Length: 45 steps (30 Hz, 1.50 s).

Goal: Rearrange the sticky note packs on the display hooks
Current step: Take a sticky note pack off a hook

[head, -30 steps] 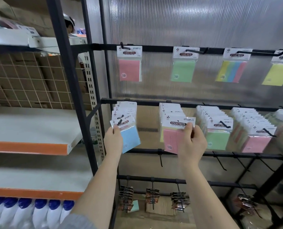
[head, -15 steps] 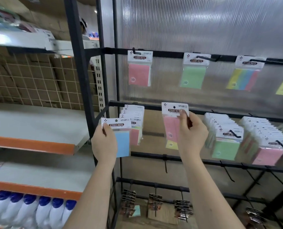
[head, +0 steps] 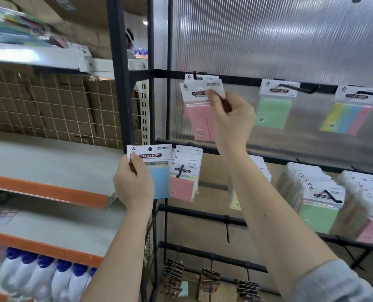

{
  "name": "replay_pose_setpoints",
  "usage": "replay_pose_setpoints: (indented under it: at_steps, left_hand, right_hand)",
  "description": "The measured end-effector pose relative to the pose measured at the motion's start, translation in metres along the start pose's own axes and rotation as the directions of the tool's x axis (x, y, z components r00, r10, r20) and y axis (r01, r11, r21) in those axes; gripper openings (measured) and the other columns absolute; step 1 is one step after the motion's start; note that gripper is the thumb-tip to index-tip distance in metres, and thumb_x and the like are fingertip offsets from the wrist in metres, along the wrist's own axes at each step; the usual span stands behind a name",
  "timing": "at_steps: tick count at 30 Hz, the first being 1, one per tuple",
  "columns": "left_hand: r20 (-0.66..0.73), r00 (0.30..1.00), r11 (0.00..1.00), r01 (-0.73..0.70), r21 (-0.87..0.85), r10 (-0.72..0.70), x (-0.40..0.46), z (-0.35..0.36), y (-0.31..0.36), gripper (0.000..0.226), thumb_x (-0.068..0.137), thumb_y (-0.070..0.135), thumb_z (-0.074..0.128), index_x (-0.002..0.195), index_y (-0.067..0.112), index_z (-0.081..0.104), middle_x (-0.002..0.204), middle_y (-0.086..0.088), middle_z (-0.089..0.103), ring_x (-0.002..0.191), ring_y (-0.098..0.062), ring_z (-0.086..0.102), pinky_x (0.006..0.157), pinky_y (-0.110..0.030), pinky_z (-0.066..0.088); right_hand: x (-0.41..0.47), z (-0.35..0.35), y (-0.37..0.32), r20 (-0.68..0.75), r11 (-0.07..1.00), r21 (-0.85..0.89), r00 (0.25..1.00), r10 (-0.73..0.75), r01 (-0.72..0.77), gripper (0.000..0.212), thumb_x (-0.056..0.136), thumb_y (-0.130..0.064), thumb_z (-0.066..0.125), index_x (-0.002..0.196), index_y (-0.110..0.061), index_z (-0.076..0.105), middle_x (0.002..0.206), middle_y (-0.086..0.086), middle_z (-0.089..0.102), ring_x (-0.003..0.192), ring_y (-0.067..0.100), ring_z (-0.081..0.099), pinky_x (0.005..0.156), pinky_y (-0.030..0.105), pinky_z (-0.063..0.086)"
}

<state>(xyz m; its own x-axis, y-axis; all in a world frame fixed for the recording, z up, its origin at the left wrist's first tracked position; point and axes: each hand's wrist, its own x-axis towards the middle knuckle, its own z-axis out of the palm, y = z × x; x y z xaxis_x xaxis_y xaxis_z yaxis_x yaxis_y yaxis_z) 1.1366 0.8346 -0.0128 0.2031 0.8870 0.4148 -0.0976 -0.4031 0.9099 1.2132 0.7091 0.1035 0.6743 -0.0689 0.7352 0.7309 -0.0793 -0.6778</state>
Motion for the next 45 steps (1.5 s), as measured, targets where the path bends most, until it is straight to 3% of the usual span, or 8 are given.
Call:
replay_pose_setpoints:
  at_steps: [4,10,16,25,29,34,38,45]
  left_hand:
    - [-0.008,1.0,0.999,-0.03,-0.03,0.03,0.005,-0.001,0.001,0.037,0.092,0.038,0.034,0.071,0.012,0.05,0.061,0.009,0.05,0.065,-0.025,0.051,0.06,-0.037,0.043]
    - [0.005,0.998,0.998,-0.06,-0.021,0.06,0.01,-0.005,-0.002,0.037,0.094,0.035,0.035,0.069,0.012,0.048,0.06,0.006,0.049,0.059,-0.017,0.048,0.056,-0.037,0.042]
    - [0.036,0.997,0.997,-0.064,-0.044,0.065,0.012,-0.005,-0.001,0.037,0.091,0.041,0.033,0.068,0.015,0.047,0.06,0.004,0.051,0.062,-0.023,0.05,0.058,-0.042,0.045]
    - [0.058,0.997,0.997,-0.047,-0.057,0.051,0.013,-0.005,0.003,0.03,0.091,0.043,0.033,0.068,0.028,0.044,0.07,0.016,0.055,0.068,-0.012,0.058,0.061,-0.047,0.054]
    - [0.059,0.996,0.995,-0.059,-0.079,0.064,0.018,-0.002,0.007,0.03,0.091,0.044,0.032,0.069,0.027,0.046,0.072,0.015,0.057,0.07,-0.016,0.059,0.061,-0.046,0.054]
    - [0.044,0.994,0.988,-0.095,-0.123,0.101,0.023,0.004,0.015,0.03,0.09,0.042,0.033,0.067,0.026,0.046,0.066,0.012,0.056,0.065,-0.017,0.057,0.057,-0.043,0.05]
    - [0.067,0.992,0.986,-0.1,-0.133,0.109,0.026,0.009,0.017,0.03,0.092,0.041,0.034,0.066,0.029,0.043,0.068,0.013,0.057,0.069,-0.019,0.06,0.059,-0.048,0.053]
    - [0.064,0.988,0.984,-0.131,-0.123,0.139,0.031,0.014,0.014,0.029,0.093,0.039,0.034,0.069,0.025,0.044,0.069,0.015,0.054,0.071,-0.02,0.06,0.061,-0.048,0.053]
  right_hand:
    - [0.011,0.013,-0.008,-0.009,0.997,0.068,0.999,0.046,-0.045,0.027,0.087,-0.033,0.067,0.07,-0.012,0.068,0.063,-0.003,0.065,0.059,0.009,0.054,0.055,0.024,0.04]
    - [0.019,0.023,-0.01,-0.022,0.981,0.144,0.991,0.136,-0.131,0.035,0.087,-0.031,0.067,0.071,0.0,0.066,0.07,0.013,0.068,0.059,0.01,0.051,0.056,0.027,0.041]
    - [0.025,0.027,-0.015,-0.01,0.969,0.174,0.984,0.178,-0.174,0.03,0.085,-0.028,0.067,0.06,-0.013,0.061,0.061,-0.004,0.064,0.054,0.002,0.056,0.046,0.014,0.038]
    - [0.032,0.033,0.0,0.002,0.967,0.109,0.973,0.231,-0.23,0.042,0.086,-0.03,0.066,0.068,0.007,0.057,0.056,0.005,0.051,0.056,0.013,0.044,0.051,0.025,0.031]
    - [0.043,0.039,0.009,0.014,0.952,0.101,0.957,0.291,-0.291,0.036,0.087,-0.034,0.065,0.082,0.001,0.068,0.074,0.016,0.067,0.06,0.012,0.048,0.058,0.027,0.039]
    - [0.061,0.048,0.023,0.022,0.931,0.059,0.933,0.359,-0.359,0.023,0.088,-0.032,0.065,0.071,-0.017,0.066,0.066,-0.002,0.065,0.049,0.004,0.051,0.044,0.013,0.037]
    - [0.074,0.055,0.036,0.016,0.932,0.028,0.932,0.361,-0.362,0.028,0.088,-0.03,0.064,0.077,-0.005,0.068,0.065,0.0,0.06,0.054,0.01,0.046,0.053,0.024,0.037]
    - [0.093,0.064,0.054,-0.015,0.949,-0.158,0.962,0.273,-0.272,0.051,0.088,-0.028,0.066,0.058,-0.019,0.026,0.053,-0.006,0.029,0.047,0.008,0.022,0.038,0.016,0.027]
